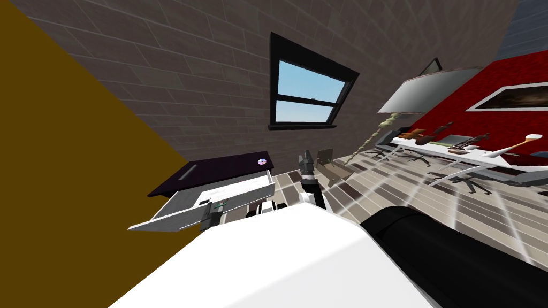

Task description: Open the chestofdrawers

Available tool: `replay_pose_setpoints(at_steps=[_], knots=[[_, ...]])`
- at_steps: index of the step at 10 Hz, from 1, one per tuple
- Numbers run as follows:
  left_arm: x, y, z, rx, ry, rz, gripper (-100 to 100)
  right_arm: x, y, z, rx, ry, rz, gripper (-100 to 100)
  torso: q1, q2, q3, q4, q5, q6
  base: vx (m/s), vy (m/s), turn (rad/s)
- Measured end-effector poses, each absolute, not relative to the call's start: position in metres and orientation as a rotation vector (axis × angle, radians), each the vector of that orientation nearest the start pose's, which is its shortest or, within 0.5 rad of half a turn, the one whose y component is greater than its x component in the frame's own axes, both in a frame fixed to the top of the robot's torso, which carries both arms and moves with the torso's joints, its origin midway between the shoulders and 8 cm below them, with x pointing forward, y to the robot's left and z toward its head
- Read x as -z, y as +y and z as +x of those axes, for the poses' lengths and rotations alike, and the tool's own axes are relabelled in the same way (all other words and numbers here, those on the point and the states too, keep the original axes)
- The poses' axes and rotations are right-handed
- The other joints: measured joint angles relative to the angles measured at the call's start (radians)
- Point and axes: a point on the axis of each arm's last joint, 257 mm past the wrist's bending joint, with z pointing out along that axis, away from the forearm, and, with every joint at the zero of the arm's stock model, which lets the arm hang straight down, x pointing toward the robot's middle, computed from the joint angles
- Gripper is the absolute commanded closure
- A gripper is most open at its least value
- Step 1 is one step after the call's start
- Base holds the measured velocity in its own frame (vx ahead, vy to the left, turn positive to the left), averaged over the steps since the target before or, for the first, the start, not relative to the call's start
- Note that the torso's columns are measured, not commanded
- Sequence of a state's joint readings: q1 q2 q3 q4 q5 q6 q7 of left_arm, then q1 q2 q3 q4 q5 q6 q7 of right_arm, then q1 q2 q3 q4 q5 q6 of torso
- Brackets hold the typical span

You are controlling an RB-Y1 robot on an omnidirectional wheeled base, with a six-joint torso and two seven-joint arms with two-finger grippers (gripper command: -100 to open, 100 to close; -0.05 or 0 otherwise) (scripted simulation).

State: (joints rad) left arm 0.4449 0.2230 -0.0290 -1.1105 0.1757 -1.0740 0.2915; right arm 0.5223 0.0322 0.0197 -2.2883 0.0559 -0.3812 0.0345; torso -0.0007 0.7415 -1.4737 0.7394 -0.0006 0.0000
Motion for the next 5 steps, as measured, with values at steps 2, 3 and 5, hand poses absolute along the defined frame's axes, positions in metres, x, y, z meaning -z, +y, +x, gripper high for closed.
replay_pose_setpoints(at_steps=[2, 3, 5], knots=[[0.330, 0.372, 0.295, 1.329, 0.878, -1.218, -100, 0.003, -0.277, 0.361, -1.214, 0.716, 0.740, 0, 0.001, -0.003, -0.002, -0.001, 0.001, 0.000, -0.010, -0.053, -0.001], [0.324, 0.377, 0.296, 1.330, 0.879, -1.217, -100, 0.003, -0.277, 0.361, -1.214, 0.716, 0.740, 0, 0.001, -0.004, -0.003, -0.002, 0.001, 0.000, -0.011, -0.068, 0.001], [0.318, 0.388, 0.297, 1.328, 0.884, -1.223, -100, 0.003, -0.277, 0.361, -1.214, 0.716, 0.740, 0, -0.001, -0.004, -0.003, 0.000, 0.000, 0.001, -0.005, -0.053, 0.009]])
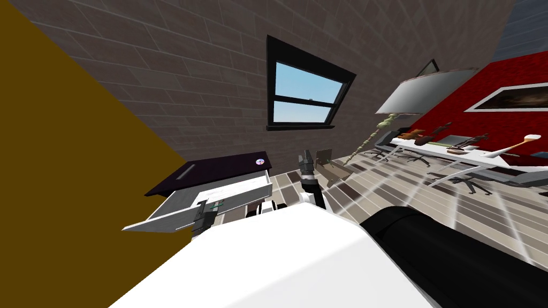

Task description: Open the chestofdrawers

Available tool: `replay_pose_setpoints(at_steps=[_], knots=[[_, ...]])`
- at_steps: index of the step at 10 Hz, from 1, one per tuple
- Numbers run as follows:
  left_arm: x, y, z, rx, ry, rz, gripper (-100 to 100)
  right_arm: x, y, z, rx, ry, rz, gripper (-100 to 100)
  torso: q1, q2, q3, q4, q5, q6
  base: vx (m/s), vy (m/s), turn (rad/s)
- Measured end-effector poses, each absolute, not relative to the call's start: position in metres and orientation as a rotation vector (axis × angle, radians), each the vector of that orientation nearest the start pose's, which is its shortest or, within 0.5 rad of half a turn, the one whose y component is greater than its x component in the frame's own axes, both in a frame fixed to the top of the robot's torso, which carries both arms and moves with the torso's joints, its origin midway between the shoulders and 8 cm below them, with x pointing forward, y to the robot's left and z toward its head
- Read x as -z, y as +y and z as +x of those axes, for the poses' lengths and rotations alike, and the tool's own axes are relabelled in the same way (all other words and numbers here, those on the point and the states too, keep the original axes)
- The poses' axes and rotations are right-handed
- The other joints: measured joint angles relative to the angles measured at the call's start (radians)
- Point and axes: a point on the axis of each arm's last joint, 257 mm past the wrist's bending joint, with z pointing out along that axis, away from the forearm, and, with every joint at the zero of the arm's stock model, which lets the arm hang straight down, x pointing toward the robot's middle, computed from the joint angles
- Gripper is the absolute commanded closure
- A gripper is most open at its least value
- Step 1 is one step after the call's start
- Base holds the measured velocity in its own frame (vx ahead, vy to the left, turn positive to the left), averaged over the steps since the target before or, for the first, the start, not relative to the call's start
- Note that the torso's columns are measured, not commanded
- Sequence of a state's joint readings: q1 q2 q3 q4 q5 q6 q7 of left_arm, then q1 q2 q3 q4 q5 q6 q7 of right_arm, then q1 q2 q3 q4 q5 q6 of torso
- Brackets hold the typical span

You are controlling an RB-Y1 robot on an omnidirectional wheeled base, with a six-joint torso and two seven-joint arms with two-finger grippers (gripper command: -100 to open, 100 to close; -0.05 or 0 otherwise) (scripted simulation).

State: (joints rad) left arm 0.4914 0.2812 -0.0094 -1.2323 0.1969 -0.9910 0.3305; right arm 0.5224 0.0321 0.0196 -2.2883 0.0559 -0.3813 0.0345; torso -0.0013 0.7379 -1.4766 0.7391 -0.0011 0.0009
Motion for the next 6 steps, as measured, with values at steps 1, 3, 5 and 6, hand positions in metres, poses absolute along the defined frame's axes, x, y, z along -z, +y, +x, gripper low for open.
replay_pose_setpoints(at_steps=[1, 3, 5, 6], knots=[[0.3157, 0.3915, 0.2955, 1.326, 0.889, -1.228, -100, 0.0029, -0.2767, 0.3606, -1.214, 0.716, 0.740, 0, -0.002, 0.001, 0.000, 0.002, -0.002, 0.001, -0.001, -0.019, 0.010], [0.3175, 0.3931, 0.2945, 1.320, 0.892, -1.236, 0, 0.0029, -0.2767, 0.3606, -1.214, 0.716, 0.740, 0, 0.000, 0.001, 0.001, 0.000, 0.000, 0.000, 0.000, 0.000, 0.000], [0.3186, 0.3933, 0.2940, 1.318, 0.894, -1.238, 0, 0.0029, -0.2767, 0.3606, -1.214, 0.716, 0.740, 0, 0.000, 0.001, 0.001, 0.000, 0.000, -0.001, 0.000, 0.000, 0.000], [0.3189, 0.3934, 0.2938, 1.318, 0.894, -1.239, 0, 0.0029, -0.2767, 0.3606, -1.214, 0.716, 0.740, 0, 0.001, 0.000, 0.001, -0.001, 0.001, -0.001, 0.000, 0.000, 0.000]])
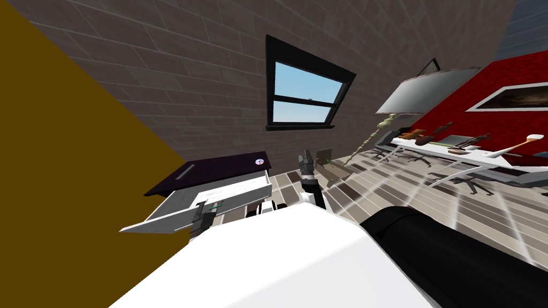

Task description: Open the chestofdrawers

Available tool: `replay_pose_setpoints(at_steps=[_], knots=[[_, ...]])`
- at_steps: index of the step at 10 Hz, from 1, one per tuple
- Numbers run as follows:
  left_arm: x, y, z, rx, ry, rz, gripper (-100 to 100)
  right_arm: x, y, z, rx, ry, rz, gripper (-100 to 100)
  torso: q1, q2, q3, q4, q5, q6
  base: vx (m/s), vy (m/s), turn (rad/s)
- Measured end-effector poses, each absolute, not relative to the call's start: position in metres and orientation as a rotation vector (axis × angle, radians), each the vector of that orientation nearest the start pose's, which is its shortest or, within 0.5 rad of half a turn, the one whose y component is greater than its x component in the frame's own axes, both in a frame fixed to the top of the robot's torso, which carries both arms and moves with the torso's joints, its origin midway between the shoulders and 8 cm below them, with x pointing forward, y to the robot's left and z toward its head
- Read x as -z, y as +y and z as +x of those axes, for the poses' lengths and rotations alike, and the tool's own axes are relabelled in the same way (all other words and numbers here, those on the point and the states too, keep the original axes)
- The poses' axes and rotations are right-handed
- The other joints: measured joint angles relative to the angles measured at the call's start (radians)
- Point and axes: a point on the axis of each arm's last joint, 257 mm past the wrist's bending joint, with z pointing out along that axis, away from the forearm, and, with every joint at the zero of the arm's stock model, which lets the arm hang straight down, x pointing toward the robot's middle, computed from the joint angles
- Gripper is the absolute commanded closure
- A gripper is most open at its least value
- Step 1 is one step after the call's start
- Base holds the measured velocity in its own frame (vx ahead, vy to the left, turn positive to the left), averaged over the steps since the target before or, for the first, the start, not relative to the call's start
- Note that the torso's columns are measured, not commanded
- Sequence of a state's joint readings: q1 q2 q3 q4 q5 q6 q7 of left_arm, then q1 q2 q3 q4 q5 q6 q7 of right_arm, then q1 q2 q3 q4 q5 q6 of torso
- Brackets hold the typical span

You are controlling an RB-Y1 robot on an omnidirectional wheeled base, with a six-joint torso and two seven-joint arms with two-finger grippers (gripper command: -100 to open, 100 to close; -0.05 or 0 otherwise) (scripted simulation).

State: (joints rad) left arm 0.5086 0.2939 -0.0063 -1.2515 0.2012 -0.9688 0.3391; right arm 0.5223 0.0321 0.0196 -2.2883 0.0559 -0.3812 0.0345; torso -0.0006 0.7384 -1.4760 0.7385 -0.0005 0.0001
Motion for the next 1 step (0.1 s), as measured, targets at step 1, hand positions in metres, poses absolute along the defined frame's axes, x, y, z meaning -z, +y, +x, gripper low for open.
replay_pose_setpoints(at_steps=[1], knots=[[0.3191, 0.3934, 0.2937, 1.317, 0.894, -1.240, 0, 0.0029, -0.2767, 0.3606, -1.214, 0.716, 0.740, 0, 0.000, 0.000, 0.000, 0.000, 0.000, 0.000, 0.000, 0.000, 0.000]])
